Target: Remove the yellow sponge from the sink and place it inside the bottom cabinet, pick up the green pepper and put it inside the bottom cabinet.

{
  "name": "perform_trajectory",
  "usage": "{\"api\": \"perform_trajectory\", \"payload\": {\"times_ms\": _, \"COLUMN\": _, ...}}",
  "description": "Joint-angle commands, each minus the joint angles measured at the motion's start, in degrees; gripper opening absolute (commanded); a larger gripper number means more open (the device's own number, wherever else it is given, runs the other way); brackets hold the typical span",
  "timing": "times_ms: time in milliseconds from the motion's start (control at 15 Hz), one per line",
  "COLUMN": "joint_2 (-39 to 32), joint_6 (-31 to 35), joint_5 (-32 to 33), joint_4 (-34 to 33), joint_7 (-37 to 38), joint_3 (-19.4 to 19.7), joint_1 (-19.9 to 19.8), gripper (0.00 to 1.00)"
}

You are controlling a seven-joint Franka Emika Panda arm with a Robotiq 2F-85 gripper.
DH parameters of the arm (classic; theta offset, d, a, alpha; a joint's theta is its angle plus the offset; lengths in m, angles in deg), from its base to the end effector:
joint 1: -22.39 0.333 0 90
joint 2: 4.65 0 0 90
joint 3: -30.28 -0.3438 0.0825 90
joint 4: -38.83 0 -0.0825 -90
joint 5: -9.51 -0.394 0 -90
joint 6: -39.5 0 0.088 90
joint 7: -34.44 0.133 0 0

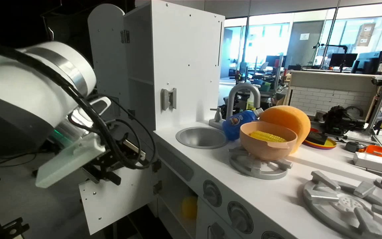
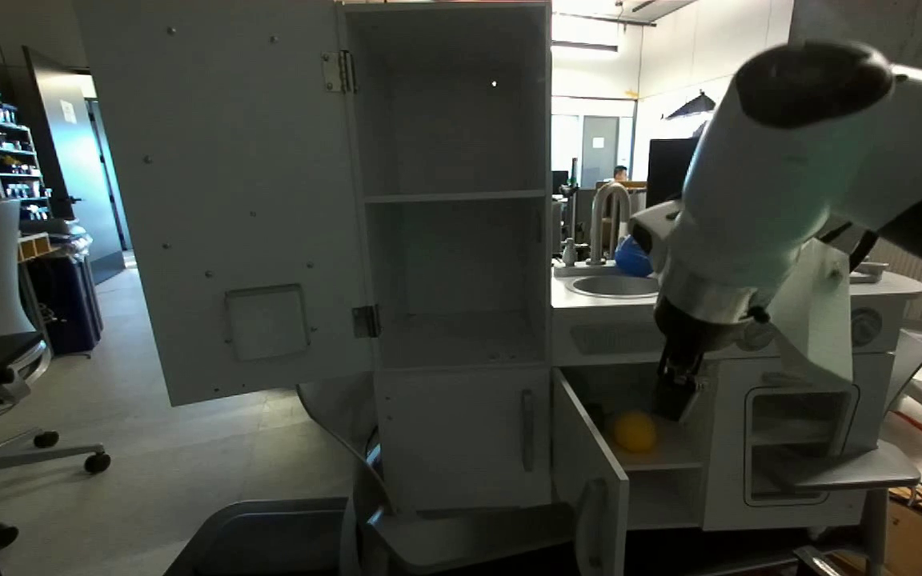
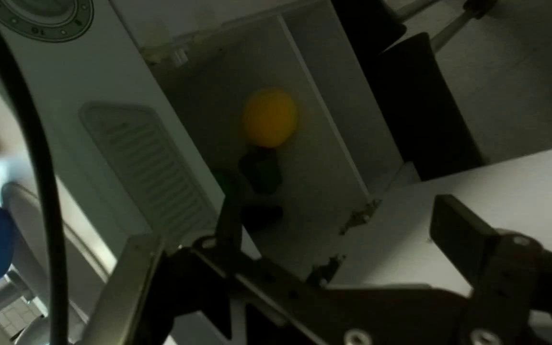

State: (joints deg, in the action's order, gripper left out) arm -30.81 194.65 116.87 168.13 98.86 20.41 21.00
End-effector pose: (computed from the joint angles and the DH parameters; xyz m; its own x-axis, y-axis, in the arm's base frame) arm 0.5151 0.1056 0.1400 0.6628 0.7225 0.1965 0.5231 -0.6346 0.5689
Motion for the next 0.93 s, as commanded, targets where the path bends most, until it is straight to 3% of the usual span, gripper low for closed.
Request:
{"api": "perform_trajectory", "payload": {"times_ms": 0, "joint_2": 10.18, "joint_6": 2.65, "joint_5": -15.65, "joint_4": 7.87, "joint_7": -10.42, "joint_3": -2.56, "joint_1": 2.11, "gripper": 1.0}}
{"api": "perform_trajectory", "payload": {"times_ms": 267, "joint_2": 11.2, "joint_6": -0.74, "joint_5": -33.49, "joint_4": 7.24, "joint_7": -17.27, "joint_3": -8.04, "joint_1": 6.63, "gripper": 1.0}}
{"api": "perform_trajectory", "payload": {"times_ms": 533, "joint_2": 5.34, "joint_6": -6.6, "joint_5": -39.75, "joint_4": 0.83, "joint_7": -16.84, "joint_3": -10.62, "joint_1": 10.63, "gripper": 1.0}}
{"api": "perform_trajectory", "payload": {"times_ms": 600, "joint_2": 3.74, "joint_6": -8.0, "joint_5": -40.71, "joint_4": -0.78, "joint_7": -17.34, "joint_3": -10.73, "joint_1": 11.17, "gripper": 1.0}}
{"api": "perform_trajectory", "payload": {"times_ms": 667, "joint_2": 2.47, "joint_6": -8.72, "joint_5": -43.24, "joint_4": -2.27, "joint_7": -18.93, "joint_3": -7.67, "joint_1": 14.56, "gripper": 1.0}}
{"api": "perform_trajectory", "payload": {"times_ms": 867, "joint_2": -3.7, "joint_6": -10.61, "joint_5": -48.48, "joint_4": -6.95, "joint_7": -23.4, "joint_3": -5.41, "joint_1": 15.91, "gripper": 1.0}}
